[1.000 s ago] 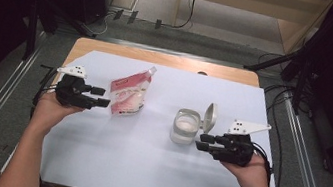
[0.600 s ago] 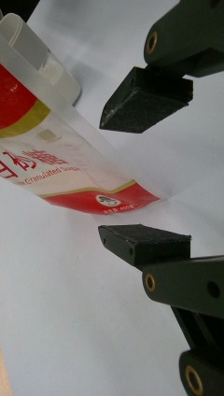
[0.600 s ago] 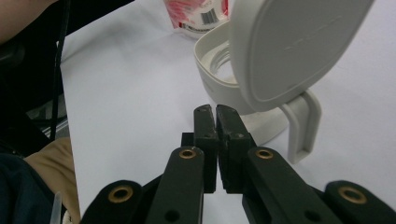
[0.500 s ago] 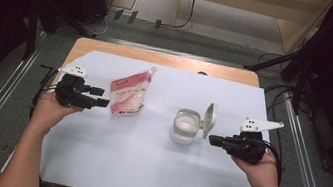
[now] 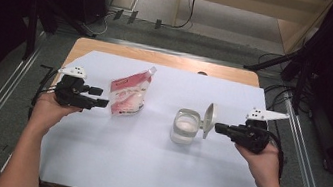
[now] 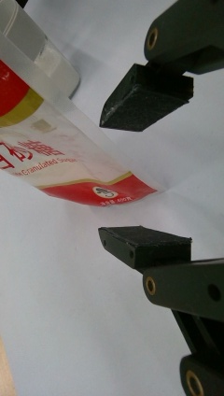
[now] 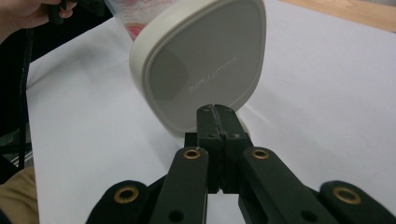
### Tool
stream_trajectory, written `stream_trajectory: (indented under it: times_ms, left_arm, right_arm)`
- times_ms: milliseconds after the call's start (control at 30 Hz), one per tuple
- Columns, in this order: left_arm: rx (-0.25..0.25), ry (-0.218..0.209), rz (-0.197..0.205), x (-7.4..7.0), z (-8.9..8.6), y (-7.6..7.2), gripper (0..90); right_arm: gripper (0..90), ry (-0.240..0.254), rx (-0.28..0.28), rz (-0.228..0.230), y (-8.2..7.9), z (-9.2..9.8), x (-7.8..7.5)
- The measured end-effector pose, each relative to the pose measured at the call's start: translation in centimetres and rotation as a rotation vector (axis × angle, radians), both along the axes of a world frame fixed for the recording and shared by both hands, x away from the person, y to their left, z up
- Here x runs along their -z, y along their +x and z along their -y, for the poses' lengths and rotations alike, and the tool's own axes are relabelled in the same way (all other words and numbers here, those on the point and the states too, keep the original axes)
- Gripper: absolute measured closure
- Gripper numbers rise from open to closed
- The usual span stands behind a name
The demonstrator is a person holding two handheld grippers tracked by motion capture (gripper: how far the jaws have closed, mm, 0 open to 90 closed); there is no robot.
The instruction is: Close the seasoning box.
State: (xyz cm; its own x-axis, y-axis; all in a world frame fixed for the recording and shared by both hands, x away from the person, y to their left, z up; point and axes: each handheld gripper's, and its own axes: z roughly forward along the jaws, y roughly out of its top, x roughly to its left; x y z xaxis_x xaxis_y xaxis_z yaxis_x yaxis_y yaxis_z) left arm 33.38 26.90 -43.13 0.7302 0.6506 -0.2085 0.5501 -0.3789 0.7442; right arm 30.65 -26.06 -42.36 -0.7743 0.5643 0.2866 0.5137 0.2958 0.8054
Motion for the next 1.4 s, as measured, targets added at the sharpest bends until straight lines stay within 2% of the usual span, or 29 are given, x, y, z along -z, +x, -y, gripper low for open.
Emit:
stream_trajectory:
  times_ms: [133,267,367,667,1067,1167,1267,1400]
  left_arm:
    - [0.009,0.024,0.019,0.1,0.0,-0.1,42.8]
    - [0.012,0.020,0.010,0.1,0.1,-0.1,42.7]
    - [0.024,0.024,0.013,0.0,0.1,0.0,43.3]
    - [-0.008,0.008,0.032,-0.1,0.2,-0.1,43.8]
    - [-0.018,-0.012,0.022,0.0,0.4,-0.1,42.3]
    - [-0.020,0.016,0.041,0.0,0.4,-0.2,41.9]
    - [-0.027,0.010,0.046,0.0,0.4,-0.1,41.2]
    - [-0.025,0.006,0.028,0.1,0.3,0.0,39.5]
  right_arm:
    - [90.0,0.000,0.011,0.000,0.7,-0.1,-0.1]
    - [89.9,0.003,0.022,-0.012,1.5,0.1,-0.4]
    - [89.9,0.022,0.022,-0.012,2.1,0.1,-0.5]
    - [89.8,0.015,0.030,-0.022,2.9,-0.5,-0.5]
    - [89.8,0.018,0.026,-0.009,2.5,-1.2,-0.5]
    - [89.8,0.020,0.029,-0.008,2.4,-1.3,-0.5]
    - [89.6,0.029,0.027,-0.004,2.4,-1.5,-0.6]
    - [89.6,0.026,0.016,0.002,2.5,-2.1,-0.6]
